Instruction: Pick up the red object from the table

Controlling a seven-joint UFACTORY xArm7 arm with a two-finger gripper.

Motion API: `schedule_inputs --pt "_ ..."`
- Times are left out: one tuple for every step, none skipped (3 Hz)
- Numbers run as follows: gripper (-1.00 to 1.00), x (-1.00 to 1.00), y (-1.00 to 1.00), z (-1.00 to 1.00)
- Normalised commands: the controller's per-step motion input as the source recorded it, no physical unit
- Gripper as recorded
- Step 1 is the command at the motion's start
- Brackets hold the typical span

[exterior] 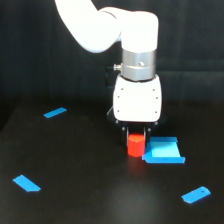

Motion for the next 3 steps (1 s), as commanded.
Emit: schedule_inputs --pt "-1.0 -0.06 0.0 0.12" --pt "-1.0 -0.51 -0.03 0.91" --pt "-1.0 -0.37 -0.08 0.9"
